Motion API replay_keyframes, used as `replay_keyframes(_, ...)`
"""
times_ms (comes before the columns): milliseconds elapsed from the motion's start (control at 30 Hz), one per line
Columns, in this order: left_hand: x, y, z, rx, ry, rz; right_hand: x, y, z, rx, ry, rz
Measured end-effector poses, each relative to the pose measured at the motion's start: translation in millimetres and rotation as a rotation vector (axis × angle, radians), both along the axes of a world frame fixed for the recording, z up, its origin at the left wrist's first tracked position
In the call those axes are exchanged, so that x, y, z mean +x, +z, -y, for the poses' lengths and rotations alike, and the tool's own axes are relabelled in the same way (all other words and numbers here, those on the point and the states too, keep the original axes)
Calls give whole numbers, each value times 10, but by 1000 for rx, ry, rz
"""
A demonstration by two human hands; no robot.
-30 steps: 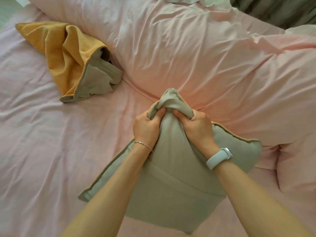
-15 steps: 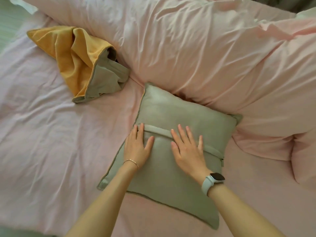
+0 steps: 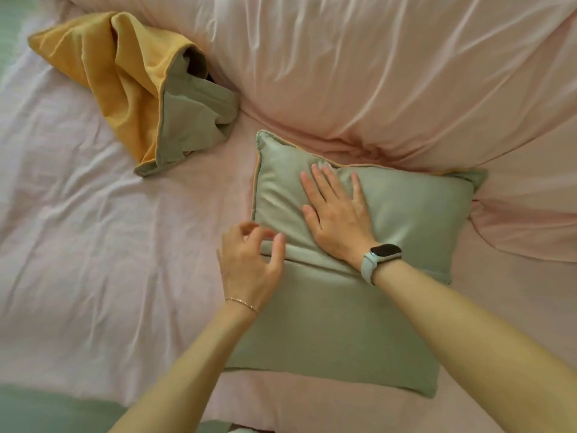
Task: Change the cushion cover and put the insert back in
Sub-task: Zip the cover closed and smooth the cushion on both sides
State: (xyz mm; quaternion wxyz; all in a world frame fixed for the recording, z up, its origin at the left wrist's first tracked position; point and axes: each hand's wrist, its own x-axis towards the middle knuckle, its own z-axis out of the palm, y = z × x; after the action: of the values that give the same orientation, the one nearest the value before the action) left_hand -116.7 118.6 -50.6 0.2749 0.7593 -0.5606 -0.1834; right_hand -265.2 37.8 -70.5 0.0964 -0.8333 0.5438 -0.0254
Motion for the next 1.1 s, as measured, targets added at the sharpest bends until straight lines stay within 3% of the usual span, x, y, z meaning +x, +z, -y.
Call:
replay_keyframes(67,-43,-59,377,-1,-60,53,-101,-100,-66,-32,13,-18)
replay_keyframes(167,-212,-310,614,189,-211,31,-155,-253,-84,-81,23,-17)
replay_keyframes(267,-182,-736,491,360,-136,29,0,-559,-31,-66,68,-35)
replay_keyframes(433,-147,-1267,950,237,57,265,149,-1064,614,-162,94,44)
replay_keyframes(600,-120,-1429,1317,214,108,256,196,-1195,1078,-239,91,109)
replay_keyframes(733,-91,-1286,1318,221,101,217,252,-961,1018,-109,26,108)
replay_keyframes(900,-22,-880,973,233,-33,-2,184,-309,668,200,-30,149)
replay_keyframes(1000,-108,-520,607,203,-7,78,18,191,112,17,-140,491)
replay_keyframes(1033,-113,-391,524,233,32,94,-97,297,-91,-77,-239,535)
replay_keyframes(1100,-61,-180,425,327,102,99,-398,403,-531,-206,-469,441)
